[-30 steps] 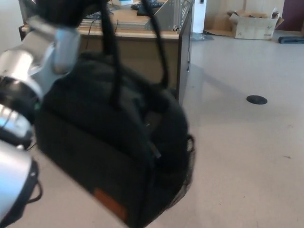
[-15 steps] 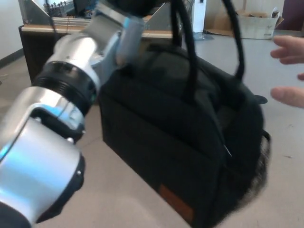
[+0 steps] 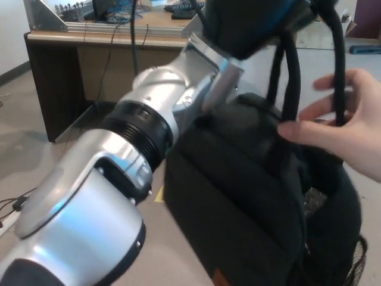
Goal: A person hands over a black lunchbag to the robot and the robot uses its left hand to grab the strips of the lunchbag, the gives it back to the person.
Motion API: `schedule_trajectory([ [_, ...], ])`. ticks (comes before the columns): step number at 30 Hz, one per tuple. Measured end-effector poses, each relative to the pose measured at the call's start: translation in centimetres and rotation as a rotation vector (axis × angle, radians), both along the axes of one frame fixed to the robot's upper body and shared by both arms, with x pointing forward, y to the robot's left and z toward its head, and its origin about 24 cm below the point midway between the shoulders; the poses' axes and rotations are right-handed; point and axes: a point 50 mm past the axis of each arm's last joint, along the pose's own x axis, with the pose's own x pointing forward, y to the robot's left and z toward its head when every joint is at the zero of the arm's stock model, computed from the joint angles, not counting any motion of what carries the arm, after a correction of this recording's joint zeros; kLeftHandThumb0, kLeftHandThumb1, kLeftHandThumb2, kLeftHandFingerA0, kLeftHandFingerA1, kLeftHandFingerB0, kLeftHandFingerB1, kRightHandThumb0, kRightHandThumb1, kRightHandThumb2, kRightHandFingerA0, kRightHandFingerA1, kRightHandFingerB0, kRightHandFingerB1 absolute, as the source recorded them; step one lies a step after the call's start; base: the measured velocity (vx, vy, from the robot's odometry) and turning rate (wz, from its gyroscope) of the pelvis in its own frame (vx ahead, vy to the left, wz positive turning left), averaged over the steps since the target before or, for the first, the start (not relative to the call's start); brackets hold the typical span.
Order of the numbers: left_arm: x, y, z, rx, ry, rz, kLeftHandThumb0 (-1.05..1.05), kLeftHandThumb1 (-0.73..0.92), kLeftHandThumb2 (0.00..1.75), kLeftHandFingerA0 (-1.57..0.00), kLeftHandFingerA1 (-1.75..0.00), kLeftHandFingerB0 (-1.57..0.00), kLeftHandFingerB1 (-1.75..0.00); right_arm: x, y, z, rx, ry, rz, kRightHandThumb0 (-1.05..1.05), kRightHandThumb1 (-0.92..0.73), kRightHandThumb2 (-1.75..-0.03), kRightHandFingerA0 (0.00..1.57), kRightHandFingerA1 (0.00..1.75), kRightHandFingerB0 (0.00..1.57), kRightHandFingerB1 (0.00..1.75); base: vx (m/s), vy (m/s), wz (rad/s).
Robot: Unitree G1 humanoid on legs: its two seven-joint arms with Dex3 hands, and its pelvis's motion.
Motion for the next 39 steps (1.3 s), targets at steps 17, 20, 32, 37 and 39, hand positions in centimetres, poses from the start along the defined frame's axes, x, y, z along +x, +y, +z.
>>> schedule_trajectory([
  [17,0.2,-1.5,-5.2,0.043,0.088,-0.044,-0.74,0.48,0.79,-0.05,-0.36,-0.10,-0.35,0.1,0.0,0.1,0.010,0.001,0.006,-0.76,-0.67,-1.08,0.38,0.56,0.22,0.45,0.00,0.000,0.00],
  [20,0.2,-1.5,-5.0,0.052,0.116,-0.038,-0.83,0.50,0.84,0.00,0.00,0.00,-0.02,0.1,0.0,0.1,0.010,0.001,0.006,-0.77,-0.68,-1.08,0.38,0.55,0.22,0.45,0.00,0.000,0.00],
  [32,0.3,-1.4,-4.2,0.114,0.194,0.020,-0.94,0.59,0.58,0.00,0.00,0.00,0.00,0.1,0.0,0.1,0.009,0.003,0.005,-0.81,-0.69,-1.09,0.38,0.55,0.26,0.46,0.00,0.000,0.00],
  [37,0.3,-1.0,-3.7,0.132,0.231,0.036,-1.02,0.57,0.63,0.00,0.00,0.00,0.00,0.1,0.0,0.1,0.009,0.002,0.005,-0.78,-0.83,-0.65,0.42,0.42,0.40,0.36,0.00,0.000,0.00],
  [39,0.2,-0.8,-3.6,0.137,0.244,0.036,-1.00,0.58,0.61,0.00,0.00,0.00,0.00,0.1,0.0,0.1,0.008,0.002,0.005,-0.79,-0.83,-0.65,0.43,0.42,0.41,0.36,0.00,0.000,0.00],
])
